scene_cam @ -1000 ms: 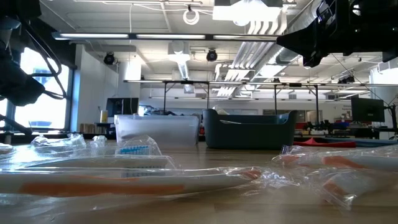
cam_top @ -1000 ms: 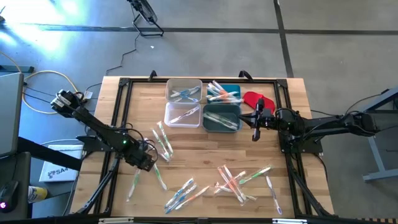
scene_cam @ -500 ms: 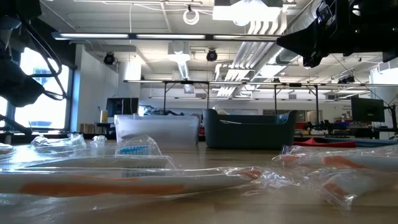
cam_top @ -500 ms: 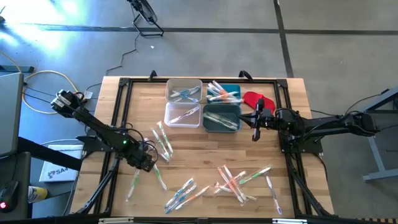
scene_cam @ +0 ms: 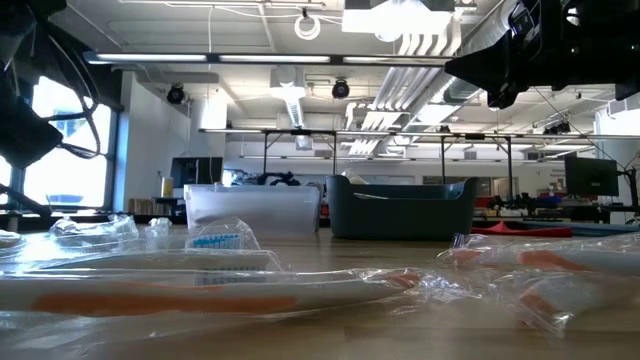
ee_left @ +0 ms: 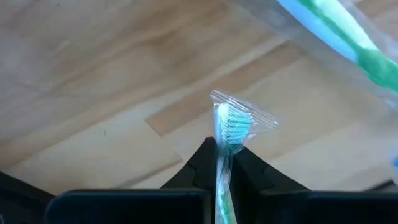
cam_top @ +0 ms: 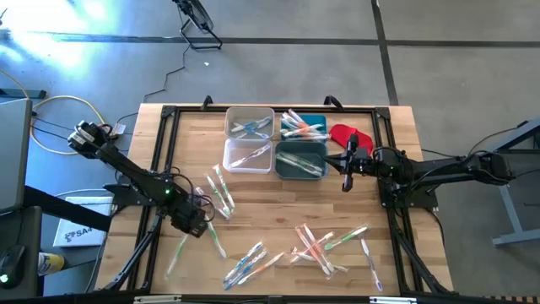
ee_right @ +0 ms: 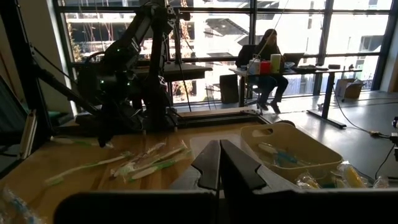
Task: Pick & Place Toothbrushes
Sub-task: Put the green toothbrush into the green bin
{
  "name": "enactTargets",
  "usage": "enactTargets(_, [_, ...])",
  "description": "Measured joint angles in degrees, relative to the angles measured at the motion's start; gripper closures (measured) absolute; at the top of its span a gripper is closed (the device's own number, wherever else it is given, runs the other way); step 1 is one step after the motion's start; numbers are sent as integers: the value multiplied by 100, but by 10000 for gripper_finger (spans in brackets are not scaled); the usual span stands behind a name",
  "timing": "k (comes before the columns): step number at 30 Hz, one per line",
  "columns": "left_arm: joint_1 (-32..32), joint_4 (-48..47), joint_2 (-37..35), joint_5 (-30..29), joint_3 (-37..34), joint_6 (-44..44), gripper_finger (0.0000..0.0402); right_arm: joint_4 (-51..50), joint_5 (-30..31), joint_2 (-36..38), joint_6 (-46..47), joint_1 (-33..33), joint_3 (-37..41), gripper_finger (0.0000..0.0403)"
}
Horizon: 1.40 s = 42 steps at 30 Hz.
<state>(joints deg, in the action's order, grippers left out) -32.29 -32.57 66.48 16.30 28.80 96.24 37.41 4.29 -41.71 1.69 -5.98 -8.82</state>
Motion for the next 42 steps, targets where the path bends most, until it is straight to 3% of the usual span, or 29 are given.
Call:
enactTargets(10, [4, 356, -1068, -82, 0, -176, 386, 9, 2, 2, -2, 0, 0, 399])
enactTargets(19, [16, 1002, -1849, -2096, 9, -1076, 387, 63, 2, 2, -42, -2, 0, 399])
enactTargets(22, [193, 972, -1940, -2390, 9, -1458, 387, 83, 2, 2, -46, -2, 0, 399])
enactTargets(27, [754, 1139, -1937, -2399, 9, -2373, 387, 108, 5, 2, -46, -2, 0, 399])
enactTargets(36, [1978, 2191, -1932, -1758, 9, -4231, 387, 190, 7, 2, -155, -2, 0, 399])
enactTargets(42, [2775, 2301, -1930, -1511, 9, -5147, 387, 188, 7, 2, -157, -2, 0, 399])
